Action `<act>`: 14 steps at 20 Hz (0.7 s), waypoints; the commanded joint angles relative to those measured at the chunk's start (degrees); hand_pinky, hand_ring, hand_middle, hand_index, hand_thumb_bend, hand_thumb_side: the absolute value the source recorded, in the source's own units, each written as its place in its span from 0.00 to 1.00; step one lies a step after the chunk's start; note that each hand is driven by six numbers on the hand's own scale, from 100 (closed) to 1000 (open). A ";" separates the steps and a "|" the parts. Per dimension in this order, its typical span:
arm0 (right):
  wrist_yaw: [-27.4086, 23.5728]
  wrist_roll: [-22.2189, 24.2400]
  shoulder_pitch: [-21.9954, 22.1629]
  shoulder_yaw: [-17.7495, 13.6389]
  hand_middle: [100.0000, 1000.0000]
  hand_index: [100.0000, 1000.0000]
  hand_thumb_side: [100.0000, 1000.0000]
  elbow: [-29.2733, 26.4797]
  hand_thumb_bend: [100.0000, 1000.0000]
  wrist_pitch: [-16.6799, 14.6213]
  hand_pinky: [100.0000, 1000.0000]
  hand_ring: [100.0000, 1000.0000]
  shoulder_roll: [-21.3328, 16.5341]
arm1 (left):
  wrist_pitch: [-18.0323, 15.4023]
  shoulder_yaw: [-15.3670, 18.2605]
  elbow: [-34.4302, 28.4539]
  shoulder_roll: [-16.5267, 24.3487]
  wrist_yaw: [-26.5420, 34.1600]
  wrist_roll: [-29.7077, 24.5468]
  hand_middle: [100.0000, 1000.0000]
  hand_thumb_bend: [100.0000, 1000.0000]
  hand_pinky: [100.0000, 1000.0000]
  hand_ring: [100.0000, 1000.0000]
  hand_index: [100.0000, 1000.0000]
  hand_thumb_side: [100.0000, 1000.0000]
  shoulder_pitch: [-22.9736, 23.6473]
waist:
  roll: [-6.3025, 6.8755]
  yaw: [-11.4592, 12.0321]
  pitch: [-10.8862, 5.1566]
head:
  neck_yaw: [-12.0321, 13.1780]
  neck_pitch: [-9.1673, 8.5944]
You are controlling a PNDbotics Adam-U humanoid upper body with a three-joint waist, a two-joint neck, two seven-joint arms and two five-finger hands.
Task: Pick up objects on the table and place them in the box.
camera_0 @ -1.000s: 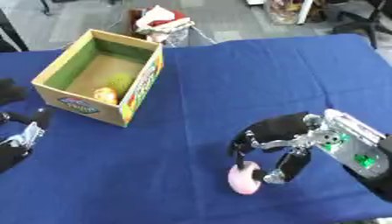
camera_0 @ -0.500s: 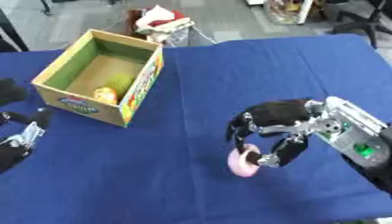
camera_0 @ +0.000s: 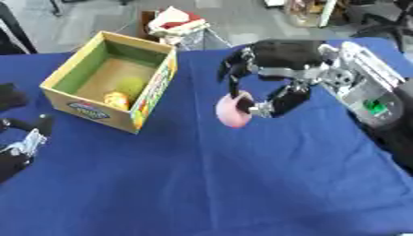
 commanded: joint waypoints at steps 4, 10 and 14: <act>11.69 -3.50 -9.44 -4.62 0.73 0.43 0.00 16.91 0.00 -0.47 0.83 0.80 9.60 | -0.19 -0.89 -1.18 0.30 0.57 -1.04 0.65 0.44 0.45 0.72 0.80 0.19 -1.53 | 0.00 2.91 -0.27 | -2.02 -1.56; 23.51 -9.74 -13.98 -9.81 0.73 0.44 0.00 30.54 0.00 -0.41 0.83 0.80 17.57 | -0.21 -2.15 -0.95 -0.41 1.16 -2.33 0.65 0.44 0.45 0.72 0.80 0.19 -2.09 | -0.24 6.80 0.10 | -4.12 -2.29; 29.85 -14.80 -15.27 -12.72 0.72 0.43 0.00 35.92 0.00 1.08 0.82 0.79 21.18 | -0.36 -2.69 -0.86 -0.66 1.45 -2.96 0.65 0.44 0.45 0.72 0.80 0.19 -2.28 | -0.32 8.51 0.18 | -5.09 -2.41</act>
